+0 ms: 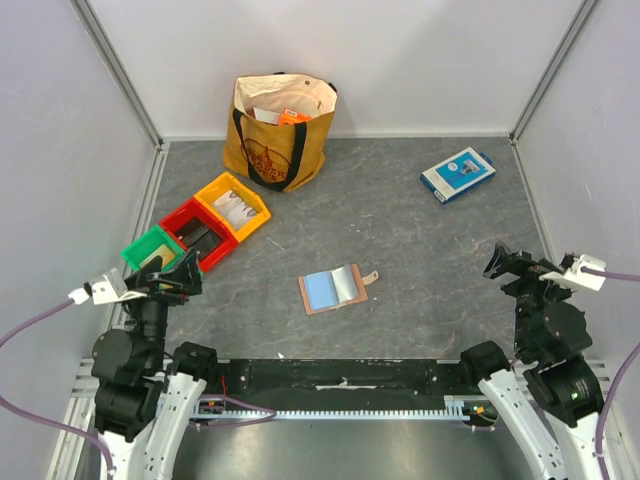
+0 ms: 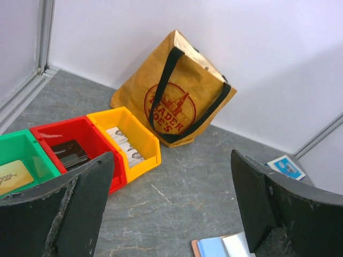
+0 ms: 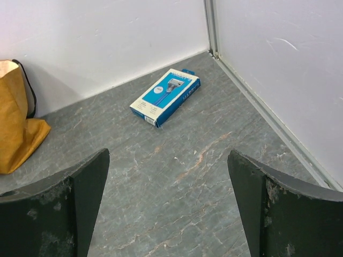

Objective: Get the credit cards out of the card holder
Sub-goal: Reset both arms

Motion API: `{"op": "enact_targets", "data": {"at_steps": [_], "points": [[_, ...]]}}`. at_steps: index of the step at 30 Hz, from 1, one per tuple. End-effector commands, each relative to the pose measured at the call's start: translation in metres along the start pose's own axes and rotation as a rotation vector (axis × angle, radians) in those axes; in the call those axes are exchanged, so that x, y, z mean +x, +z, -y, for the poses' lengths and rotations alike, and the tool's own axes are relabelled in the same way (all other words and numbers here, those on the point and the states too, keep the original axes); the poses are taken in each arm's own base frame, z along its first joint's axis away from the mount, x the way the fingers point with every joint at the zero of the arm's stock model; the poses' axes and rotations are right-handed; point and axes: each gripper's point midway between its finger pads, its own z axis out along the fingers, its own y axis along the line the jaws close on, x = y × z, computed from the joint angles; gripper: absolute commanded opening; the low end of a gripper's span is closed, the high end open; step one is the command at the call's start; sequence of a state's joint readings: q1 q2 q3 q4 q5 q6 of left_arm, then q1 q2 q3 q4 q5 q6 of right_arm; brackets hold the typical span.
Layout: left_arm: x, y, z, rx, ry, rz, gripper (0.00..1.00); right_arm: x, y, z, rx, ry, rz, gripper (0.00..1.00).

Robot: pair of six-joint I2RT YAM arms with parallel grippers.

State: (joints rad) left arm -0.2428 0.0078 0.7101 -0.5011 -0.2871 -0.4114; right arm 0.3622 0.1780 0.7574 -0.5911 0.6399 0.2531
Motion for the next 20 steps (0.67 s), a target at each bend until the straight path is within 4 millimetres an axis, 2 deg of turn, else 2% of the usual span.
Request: {"op": "enact_targets", "data": {"at_steps": [1,4,20], "points": [[0.0164,-0.0121,-0.0137,-0.003,0.071,-0.011,0.95,-0.0066,-0.0023,0.0091,0.021,0.019,0.082,0.98],[0.0262,-0.0103,-0.0144,0.001,0.073,-0.037,0.95,-0.0078,-0.0045,0.0119,0.02,0.028,0.111,0.98],[0.0241,-0.008,-0.0142,0.002,0.087,-0.017,0.95,-0.0009,-0.0004,0.0083,0.009,0.021,0.103,0.98]]}}
